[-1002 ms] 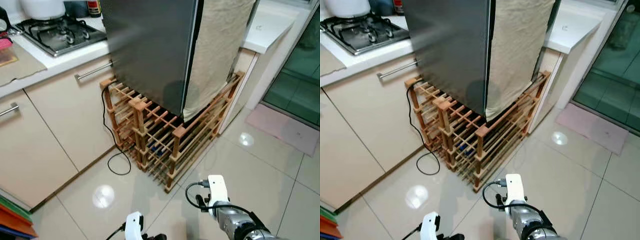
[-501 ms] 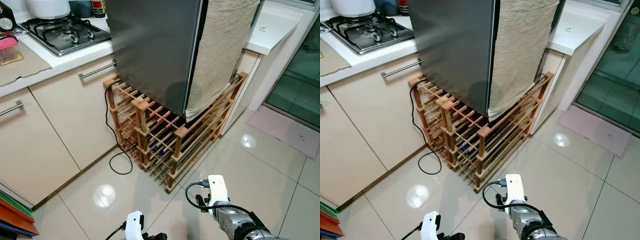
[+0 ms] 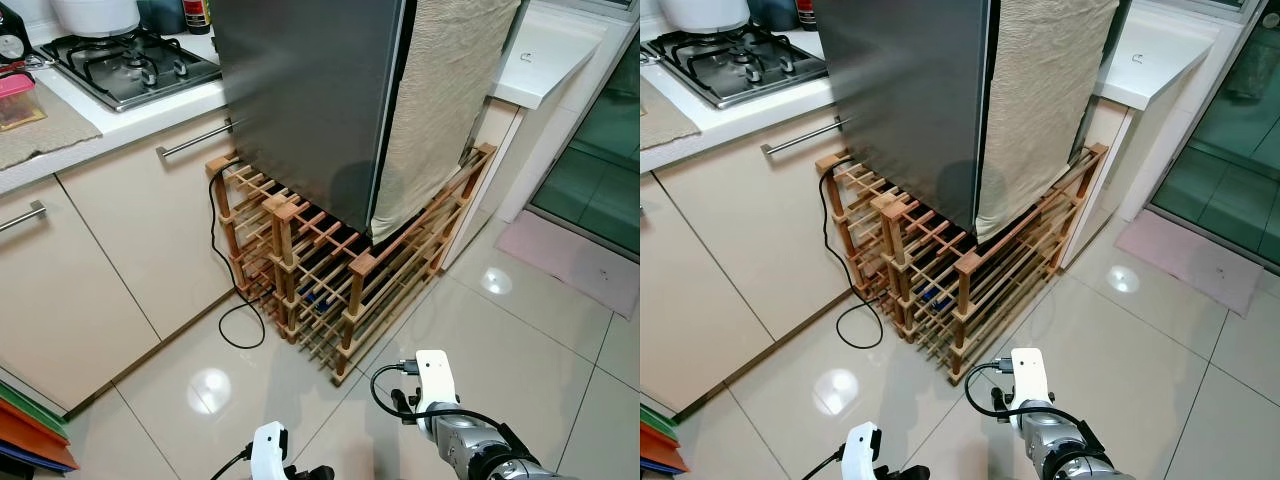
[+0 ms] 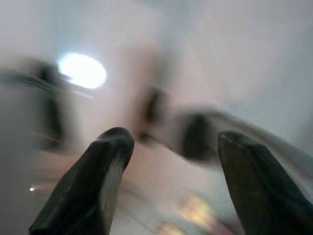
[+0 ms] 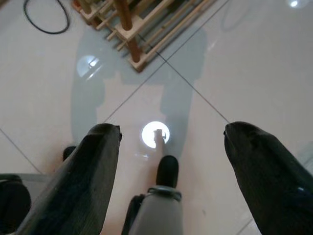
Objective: Restocking fridge
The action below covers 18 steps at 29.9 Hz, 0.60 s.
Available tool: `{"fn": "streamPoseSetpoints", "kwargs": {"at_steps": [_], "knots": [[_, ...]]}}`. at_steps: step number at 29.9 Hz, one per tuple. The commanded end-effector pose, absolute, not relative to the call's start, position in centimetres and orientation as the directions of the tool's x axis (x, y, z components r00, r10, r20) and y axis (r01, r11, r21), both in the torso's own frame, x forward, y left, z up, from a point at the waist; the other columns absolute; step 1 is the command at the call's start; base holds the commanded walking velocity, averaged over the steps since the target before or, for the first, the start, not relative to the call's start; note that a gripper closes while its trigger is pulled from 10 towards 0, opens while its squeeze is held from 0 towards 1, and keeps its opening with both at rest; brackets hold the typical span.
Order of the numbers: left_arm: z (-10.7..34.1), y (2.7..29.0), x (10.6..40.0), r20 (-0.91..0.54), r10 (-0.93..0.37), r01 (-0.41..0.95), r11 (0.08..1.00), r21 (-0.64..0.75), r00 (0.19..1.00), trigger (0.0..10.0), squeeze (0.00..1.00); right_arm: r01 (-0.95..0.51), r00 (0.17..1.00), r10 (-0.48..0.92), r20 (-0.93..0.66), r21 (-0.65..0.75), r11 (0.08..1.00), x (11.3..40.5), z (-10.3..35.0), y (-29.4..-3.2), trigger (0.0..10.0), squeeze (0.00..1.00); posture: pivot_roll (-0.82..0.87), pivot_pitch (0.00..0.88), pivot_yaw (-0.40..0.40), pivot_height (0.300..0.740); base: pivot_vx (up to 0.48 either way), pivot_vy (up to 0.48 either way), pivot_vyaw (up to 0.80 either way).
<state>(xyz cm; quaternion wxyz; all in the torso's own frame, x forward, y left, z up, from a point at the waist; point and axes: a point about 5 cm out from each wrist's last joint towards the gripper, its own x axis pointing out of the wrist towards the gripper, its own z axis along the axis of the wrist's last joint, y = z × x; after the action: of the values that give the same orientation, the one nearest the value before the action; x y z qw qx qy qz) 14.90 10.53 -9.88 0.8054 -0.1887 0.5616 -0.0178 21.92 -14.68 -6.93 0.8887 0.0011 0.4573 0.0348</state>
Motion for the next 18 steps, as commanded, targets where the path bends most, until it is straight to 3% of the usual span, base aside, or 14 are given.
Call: {"fn": "streamPoseSetpoints", "kwargs": {"at_steps": [1,18], "knots": [[-5.74,12.26,23.83,-0.830,-0.095,0.262,0.963,0.063,0.549,10.0,0.00,-0.046,0.580,0.050,-0.813,0.028,0.999,21.96,-6.90,-15.04,10.0,0.04,-0.10,0.045,0.037,0.724,0.000,0.000,0.00],[-5.74,12.26,23.83,-0.830,-0.095,0.262,0.963,0.063,0.549,10.0,0.00,-0.046,0.580,0.050,-0.813,0.028,0.999,21.96,-6.90,-15.04,10.0,0.04,-0.10,0.045,0.037,0.724,0.000,0.000,0.00]]}}
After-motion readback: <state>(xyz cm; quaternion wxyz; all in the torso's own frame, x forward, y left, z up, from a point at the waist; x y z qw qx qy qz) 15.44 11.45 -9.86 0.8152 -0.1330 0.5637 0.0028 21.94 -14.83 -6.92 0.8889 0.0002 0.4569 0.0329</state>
